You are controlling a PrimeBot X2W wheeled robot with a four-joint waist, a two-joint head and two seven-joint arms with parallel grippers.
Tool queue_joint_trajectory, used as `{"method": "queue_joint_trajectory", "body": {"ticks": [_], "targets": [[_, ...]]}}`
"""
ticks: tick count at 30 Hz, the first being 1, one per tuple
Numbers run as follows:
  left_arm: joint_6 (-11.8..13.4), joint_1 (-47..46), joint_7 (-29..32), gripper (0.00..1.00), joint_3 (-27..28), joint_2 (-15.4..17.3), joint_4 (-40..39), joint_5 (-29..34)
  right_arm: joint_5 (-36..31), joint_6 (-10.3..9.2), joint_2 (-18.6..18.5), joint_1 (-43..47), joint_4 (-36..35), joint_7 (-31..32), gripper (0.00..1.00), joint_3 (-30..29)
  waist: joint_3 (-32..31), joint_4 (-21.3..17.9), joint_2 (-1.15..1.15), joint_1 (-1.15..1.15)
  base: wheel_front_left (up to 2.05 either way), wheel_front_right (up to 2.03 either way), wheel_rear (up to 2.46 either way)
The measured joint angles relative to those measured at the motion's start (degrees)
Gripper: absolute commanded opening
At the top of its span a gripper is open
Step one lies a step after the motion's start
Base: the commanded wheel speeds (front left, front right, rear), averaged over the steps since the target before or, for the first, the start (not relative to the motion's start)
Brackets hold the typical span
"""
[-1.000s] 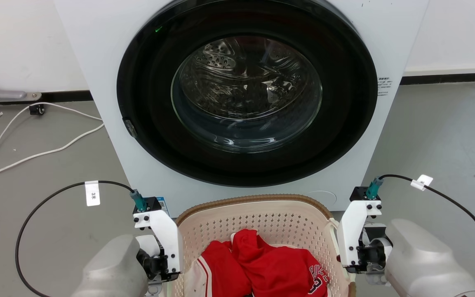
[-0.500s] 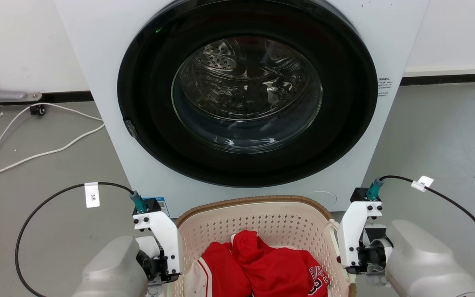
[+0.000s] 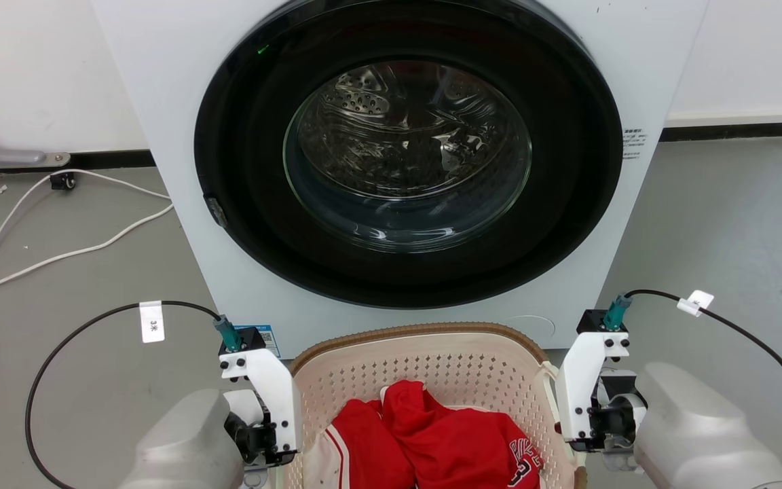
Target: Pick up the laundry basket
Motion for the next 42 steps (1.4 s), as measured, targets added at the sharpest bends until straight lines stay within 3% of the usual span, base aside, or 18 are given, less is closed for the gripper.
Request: {"method": "queue_joint_trajectory", "body": {"ticks": [42], "targets": [[0.00, 0.43, 0.25, 0.00, -1.40, 0.15, 0.04, -1.63, -1.22, 0.00, 0.16, 0.51, 0.02, 0.43, 0.00, -1.62, -0.10, 0.18, 0.00, 0.00, 0.00, 0.00, 0.00]]}}
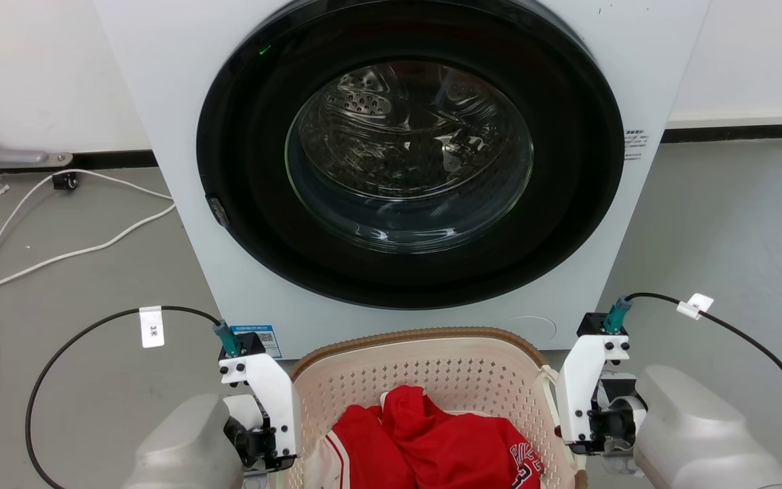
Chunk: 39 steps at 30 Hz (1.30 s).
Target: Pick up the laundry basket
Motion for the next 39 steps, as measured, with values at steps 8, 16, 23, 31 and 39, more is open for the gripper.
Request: {"method": "queue_joint_trajectory", "body": {"ticks": [8, 16, 23, 31, 39], "targets": [[0.00, 0.12, 0.00, 0.00, -0.12, 0.01, 0.00, -0.27, -0.31, 0.00, 0.01, 0.04, 0.00, 0.05, 0.00, -0.33, -0.01, 0.03, 0.00, 0.00, 0.00, 0.00, 0.00], [0.00, 0.17, 0.00, 0.00, -0.25, 0.04, 0.00, -0.41, -0.70, 0.00, 0.07, 0.13, 0.00, 0.24, 0.00, -0.67, -0.02, 0.02, 0.00, 0.00, 0.00, 0.00, 0.00], [0.00, 0.20, 0.00, 0.00, -0.38, 0.12, 0.00, -0.56, -0.87, 0.00, 0.13, 0.25, 0.00, 0.24, 0.00, -1.01, -0.01, -0.02, 0.00, 0.00, 0.00, 0.00, 0.00], [0.00, 0.30, 0.01, 0.00, -0.49, 0.13, 0.00, -0.85, -1.23, 0.00, 0.18, 0.29, 0.00, 0.31, 0.00, -1.32, 0.02, -0.01, 0.00, 0.00, 0.00, 0.00, 0.00], [0.00, 0.43, 0.00, 0.00, -0.56, 0.15, 0.00, -0.92, -1.57, 0.00, 0.23, 0.32, 0.00, 0.47, 0.00, -1.69, 0.04, -0.02, 0.00, 0.00, 0.00, 0.00, 0.00]]}}
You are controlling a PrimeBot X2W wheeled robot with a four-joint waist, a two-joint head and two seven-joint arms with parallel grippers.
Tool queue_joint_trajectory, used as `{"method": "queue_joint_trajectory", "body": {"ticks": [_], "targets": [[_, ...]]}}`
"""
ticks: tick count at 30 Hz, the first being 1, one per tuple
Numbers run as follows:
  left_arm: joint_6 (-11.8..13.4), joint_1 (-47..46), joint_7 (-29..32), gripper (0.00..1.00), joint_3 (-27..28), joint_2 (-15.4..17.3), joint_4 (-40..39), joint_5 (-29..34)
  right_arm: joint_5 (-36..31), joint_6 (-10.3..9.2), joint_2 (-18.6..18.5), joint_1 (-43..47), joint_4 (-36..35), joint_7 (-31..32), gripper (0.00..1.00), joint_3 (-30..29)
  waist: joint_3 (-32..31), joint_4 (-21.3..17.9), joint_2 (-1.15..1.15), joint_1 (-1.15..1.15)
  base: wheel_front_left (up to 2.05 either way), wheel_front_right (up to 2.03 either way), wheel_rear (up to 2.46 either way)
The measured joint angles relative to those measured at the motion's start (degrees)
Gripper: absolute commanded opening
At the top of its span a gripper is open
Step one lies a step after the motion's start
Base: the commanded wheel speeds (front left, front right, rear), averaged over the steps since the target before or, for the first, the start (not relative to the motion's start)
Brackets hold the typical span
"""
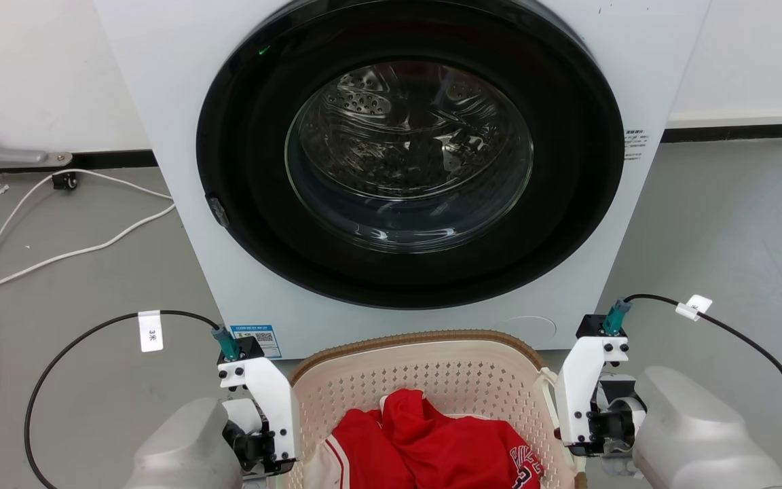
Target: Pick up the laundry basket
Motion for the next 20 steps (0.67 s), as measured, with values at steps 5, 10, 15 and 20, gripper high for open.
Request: {"method": "queue_joint_trajectory", "body": {"ticks": [5, 10, 15, 20], "targets": [[0.01, 0.01, 0.01, 0.00, -0.11, 0.00, 0.00, -0.19, -0.15, 0.00, 0.02, 0.01, 0.00, 0.01, 0.00, -0.27, 0.09, 0.07, 0.00, 0.00, 0.00, 0.00, 0.00], [0.01, 0.01, 0.00, 0.00, -0.20, 0.00, 0.00, -0.36, -0.33, 0.00, 0.02, 0.01, 0.00, 0.01, 0.00, -0.43, 0.16, 0.06, 0.00, 0.00, 0.00, 0.00, 0.00], [0.01, 0.04, -0.01, 0.00, -0.26, 0.00, 0.00, -0.42, -0.67, 0.00, 0.02, 0.02, 0.00, 0.02, 0.00, -0.56, 0.14, 0.04, 0.00, 0.00, 0.00, 0.00, 0.00], [0.01, 0.08, -0.05, 0.00, -0.35, 0.00, 0.00, -0.48, -0.75, 0.00, 0.05, 0.04, 0.00, 0.03, 0.00, -0.75, 0.12, 0.02, 0.00, 0.00, 0.00, 0.00, 0.00]]}}
